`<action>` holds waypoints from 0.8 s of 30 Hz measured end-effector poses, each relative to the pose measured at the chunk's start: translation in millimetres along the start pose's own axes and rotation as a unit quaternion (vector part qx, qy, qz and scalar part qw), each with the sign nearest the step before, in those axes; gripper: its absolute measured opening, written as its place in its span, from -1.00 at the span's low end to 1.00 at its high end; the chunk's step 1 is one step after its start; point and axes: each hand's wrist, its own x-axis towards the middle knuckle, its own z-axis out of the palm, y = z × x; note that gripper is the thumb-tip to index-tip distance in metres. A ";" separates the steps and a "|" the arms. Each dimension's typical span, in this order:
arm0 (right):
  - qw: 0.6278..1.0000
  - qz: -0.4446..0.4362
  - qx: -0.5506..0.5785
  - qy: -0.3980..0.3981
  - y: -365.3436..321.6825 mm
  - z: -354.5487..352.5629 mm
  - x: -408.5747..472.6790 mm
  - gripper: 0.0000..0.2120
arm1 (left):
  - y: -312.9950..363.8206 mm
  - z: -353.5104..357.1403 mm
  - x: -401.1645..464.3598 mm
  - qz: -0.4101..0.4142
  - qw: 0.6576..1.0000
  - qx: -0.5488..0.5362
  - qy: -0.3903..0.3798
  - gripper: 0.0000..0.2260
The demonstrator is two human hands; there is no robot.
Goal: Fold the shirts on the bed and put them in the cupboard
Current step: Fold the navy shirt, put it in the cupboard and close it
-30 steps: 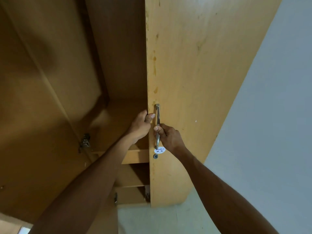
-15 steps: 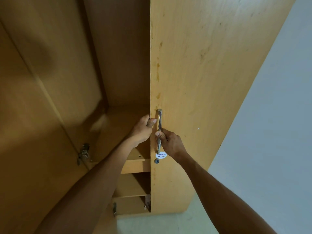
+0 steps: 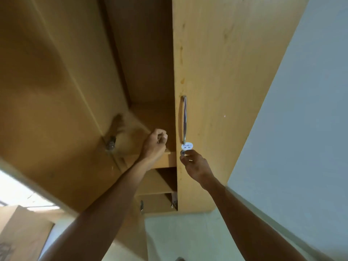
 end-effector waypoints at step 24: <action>0.990 -0.128 -0.012 -0.055 -110.8 206.0 -179.8 -0.39 | -138.4 -237.3 -208.7 0.205 0.965 -0.047 0.156 -0.91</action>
